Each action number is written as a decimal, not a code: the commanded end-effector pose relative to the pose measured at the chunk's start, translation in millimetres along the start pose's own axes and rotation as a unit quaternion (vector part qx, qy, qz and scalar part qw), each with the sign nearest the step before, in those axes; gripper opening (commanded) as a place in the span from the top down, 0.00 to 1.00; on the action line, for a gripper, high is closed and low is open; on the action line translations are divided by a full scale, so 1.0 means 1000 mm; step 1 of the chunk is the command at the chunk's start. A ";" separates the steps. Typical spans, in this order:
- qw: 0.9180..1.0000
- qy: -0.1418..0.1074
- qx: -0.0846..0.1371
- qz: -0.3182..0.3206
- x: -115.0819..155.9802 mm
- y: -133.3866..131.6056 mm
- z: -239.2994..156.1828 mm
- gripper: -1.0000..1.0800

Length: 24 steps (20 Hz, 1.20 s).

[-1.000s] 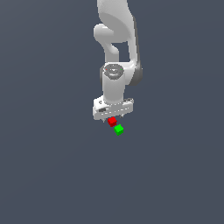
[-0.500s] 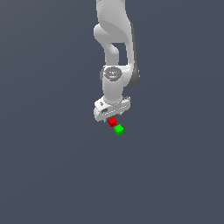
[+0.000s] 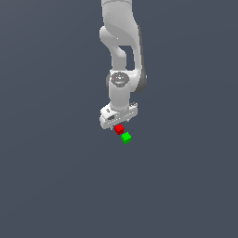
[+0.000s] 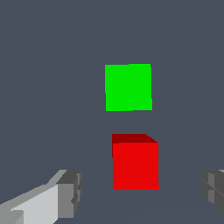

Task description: Stack the red cube on top of the green cube.

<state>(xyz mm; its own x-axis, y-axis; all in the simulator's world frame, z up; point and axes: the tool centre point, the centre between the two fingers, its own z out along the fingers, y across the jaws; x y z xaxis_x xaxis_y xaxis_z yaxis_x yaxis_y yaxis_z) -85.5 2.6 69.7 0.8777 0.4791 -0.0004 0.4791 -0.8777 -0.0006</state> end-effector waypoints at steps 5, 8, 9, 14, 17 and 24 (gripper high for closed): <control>1.000 0.000 0.000 -0.001 -0.001 0.000 0.018 0.04; 1.000 0.000 0.000 -0.002 -0.001 0.000 0.033 0.04; 1.000 0.000 0.000 -0.002 -0.001 0.000 0.037 0.04; 1.000 0.000 0.000 -0.002 -0.001 0.000 0.049 0.04; 1.000 0.000 0.000 -0.002 -0.001 0.000 0.050 1.00; 1.000 0.000 0.000 -0.002 -0.001 0.000 0.050 1.00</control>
<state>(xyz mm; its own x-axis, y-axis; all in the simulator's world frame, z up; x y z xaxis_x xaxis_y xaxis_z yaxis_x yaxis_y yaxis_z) -86.2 1.3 20.3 0.8759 0.4826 -0.0002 0.4826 -0.8759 0.0002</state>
